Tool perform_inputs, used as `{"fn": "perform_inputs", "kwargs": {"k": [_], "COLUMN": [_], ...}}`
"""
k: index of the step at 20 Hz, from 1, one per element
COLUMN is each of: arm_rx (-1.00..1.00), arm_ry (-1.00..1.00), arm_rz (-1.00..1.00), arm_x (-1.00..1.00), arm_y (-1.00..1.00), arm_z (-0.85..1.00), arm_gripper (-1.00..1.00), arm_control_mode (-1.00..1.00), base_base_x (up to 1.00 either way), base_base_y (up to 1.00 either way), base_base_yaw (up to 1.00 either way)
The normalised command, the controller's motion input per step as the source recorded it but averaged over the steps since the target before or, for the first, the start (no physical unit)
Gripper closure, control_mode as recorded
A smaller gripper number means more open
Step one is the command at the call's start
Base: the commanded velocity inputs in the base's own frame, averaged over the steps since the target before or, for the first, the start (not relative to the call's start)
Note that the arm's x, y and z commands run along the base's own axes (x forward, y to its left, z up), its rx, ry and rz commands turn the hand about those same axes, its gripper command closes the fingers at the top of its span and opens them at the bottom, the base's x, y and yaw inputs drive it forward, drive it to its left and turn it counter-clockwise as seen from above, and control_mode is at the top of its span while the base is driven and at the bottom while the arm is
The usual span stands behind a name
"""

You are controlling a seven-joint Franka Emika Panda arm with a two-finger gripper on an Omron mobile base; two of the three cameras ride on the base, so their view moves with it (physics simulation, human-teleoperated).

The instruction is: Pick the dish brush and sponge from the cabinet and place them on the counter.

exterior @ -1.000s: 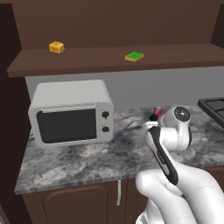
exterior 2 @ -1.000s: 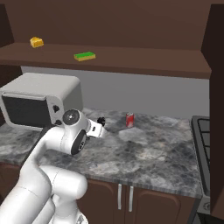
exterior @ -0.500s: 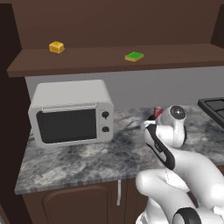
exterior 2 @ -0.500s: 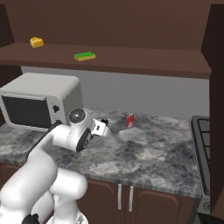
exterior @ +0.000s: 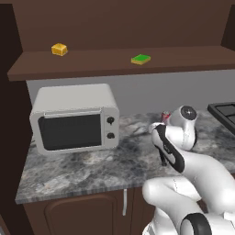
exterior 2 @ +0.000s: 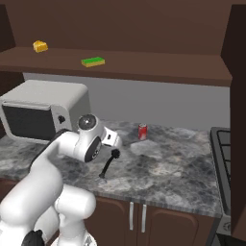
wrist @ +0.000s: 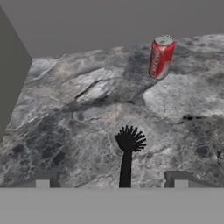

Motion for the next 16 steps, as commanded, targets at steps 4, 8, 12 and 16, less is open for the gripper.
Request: {"fn": "perform_inputs", "kwargs": {"k": [4, 8, 12, 16], "arm_rx": [0.1, 0.06, 0.01, 0.0], "arm_ry": [0.03, -0.01, -0.07, -0.09], "arm_rz": [0.0, 0.0, 0.0, -0.03], "arm_x": [-0.46, -0.76, -0.78, -0.59], "arm_y": [-0.15, -0.05, 0.0, 0.0], "arm_z": [0.48, 0.4, 0.51, 0.67], "arm_gripper": [-1.0, -1.0, -1.0, -1.0], "arm_control_mode": [-1.0, -1.0, -1.0, -1.0], "base_base_x": [0.0, 0.0, 0.0, 0.0], "base_base_y": [0.0, 0.0, 0.0, 0.0], "base_base_yaw": [0.0, 0.0, 0.0, 0.0]}}
